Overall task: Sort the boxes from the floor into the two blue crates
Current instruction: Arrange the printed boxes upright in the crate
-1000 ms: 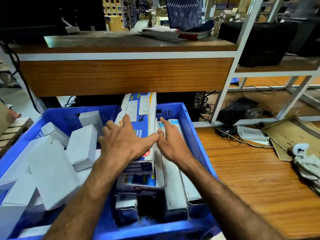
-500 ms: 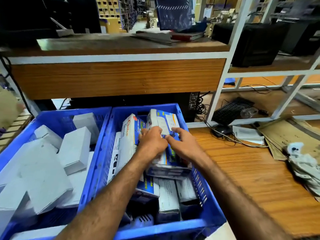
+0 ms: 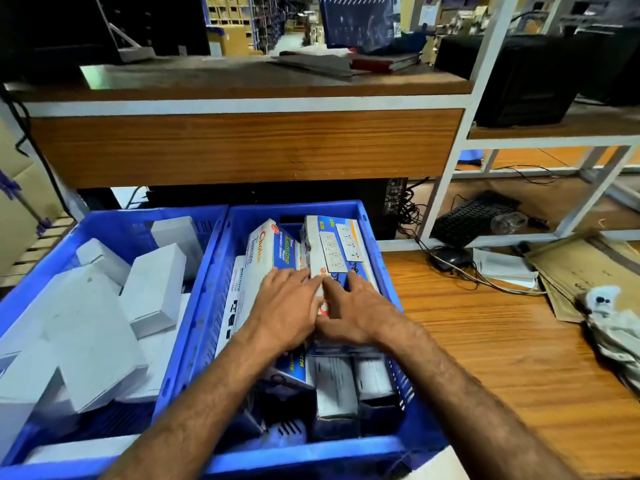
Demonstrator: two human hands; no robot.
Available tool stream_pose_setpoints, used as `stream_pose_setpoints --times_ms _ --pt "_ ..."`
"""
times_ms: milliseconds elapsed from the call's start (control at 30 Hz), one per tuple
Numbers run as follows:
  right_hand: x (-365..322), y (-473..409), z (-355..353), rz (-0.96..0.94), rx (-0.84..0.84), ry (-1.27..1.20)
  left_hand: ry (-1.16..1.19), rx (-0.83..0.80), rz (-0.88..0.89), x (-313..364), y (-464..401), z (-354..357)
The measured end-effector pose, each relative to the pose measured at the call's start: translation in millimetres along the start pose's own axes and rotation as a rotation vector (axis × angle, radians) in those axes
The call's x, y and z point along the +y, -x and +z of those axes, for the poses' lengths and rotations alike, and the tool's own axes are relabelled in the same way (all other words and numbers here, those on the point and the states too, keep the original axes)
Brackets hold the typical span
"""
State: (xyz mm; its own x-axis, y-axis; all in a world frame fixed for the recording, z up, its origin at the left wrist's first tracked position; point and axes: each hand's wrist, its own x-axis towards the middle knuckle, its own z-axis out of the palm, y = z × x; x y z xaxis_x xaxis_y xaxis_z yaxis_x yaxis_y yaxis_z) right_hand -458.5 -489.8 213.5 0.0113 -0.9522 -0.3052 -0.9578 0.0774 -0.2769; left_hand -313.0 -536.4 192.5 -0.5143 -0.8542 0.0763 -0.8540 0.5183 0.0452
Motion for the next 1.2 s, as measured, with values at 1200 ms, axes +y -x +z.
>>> stream_pose_setpoints --times_ms 1200 --pt "-59.5 -17.3 32.2 -0.237 -0.12 0.46 0.187 -0.412 -0.168 -58.1 42.1 -11.6"
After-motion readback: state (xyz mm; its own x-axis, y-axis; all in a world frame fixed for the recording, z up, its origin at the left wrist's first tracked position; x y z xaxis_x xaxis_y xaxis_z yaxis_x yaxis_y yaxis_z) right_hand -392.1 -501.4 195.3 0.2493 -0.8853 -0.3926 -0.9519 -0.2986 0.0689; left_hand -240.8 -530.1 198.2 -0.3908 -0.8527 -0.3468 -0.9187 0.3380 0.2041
